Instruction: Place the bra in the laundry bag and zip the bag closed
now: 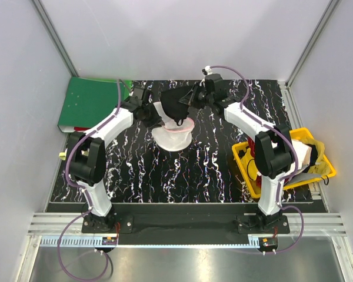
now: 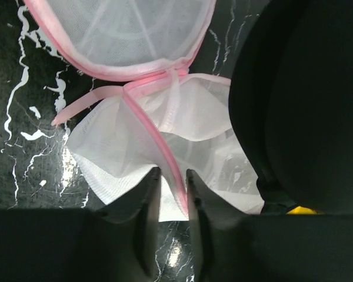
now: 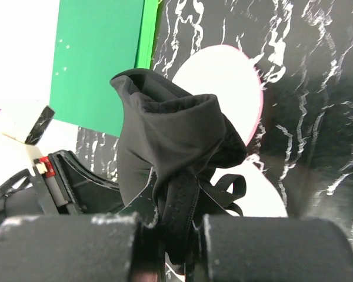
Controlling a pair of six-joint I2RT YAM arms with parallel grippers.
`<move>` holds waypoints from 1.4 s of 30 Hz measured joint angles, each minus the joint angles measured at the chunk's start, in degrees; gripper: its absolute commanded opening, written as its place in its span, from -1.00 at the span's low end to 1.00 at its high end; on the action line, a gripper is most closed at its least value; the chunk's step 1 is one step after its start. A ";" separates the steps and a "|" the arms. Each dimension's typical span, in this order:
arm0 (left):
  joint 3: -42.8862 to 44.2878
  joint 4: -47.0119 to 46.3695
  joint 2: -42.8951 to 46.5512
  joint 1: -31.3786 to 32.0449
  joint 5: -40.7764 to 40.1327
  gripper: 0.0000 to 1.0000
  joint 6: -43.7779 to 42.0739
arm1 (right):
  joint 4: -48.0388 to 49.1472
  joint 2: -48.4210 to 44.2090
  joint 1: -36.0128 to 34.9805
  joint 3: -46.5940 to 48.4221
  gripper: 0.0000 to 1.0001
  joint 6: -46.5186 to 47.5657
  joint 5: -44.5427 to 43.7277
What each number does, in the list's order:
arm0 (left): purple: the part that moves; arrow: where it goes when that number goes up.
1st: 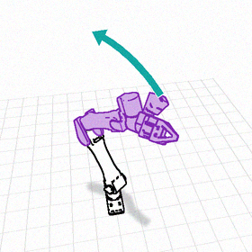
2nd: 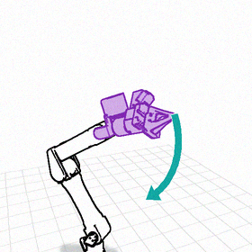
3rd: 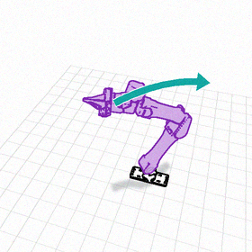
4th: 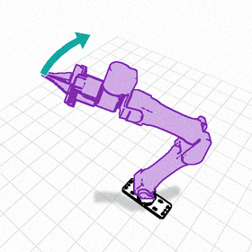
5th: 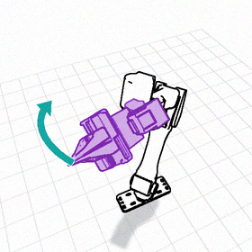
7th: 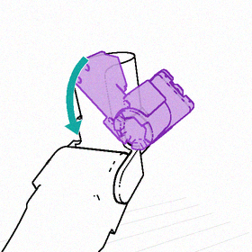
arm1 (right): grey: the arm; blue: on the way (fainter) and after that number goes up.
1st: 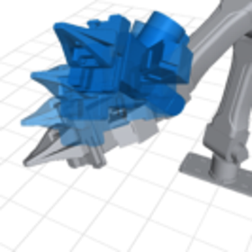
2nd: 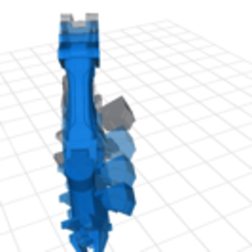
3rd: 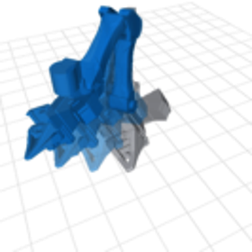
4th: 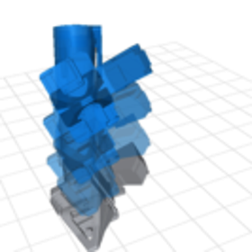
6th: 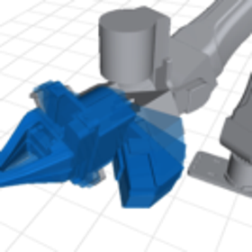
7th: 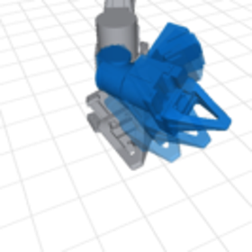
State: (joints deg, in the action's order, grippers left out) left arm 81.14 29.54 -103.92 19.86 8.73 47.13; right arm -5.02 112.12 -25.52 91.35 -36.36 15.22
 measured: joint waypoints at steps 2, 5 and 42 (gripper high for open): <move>-0.79 -0.17 0.00 0.02 -0.02 -0.72 -0.42 | 1.29 0.52 -0.28 -0.87 -1.00 -1.62 1.09; -1.38 -0.83 0.00 0.07 0.04 -0.80 -0.87 | 2.73 0.61 -0.79 -2.47 -1.00 -3.39 2.43; -7.61 -8.70 5.07 0.11 2.82 -1.00 -4.48 | 23.45 -4.83 -2.21 -31.41 -1.00 -10.05 0.76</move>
State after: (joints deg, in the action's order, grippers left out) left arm 73.54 20.84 -98.85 19.97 11.55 42.65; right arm 18.44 107.28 -27.73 59.94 -46.41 15.99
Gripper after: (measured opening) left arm 0.012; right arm 0.088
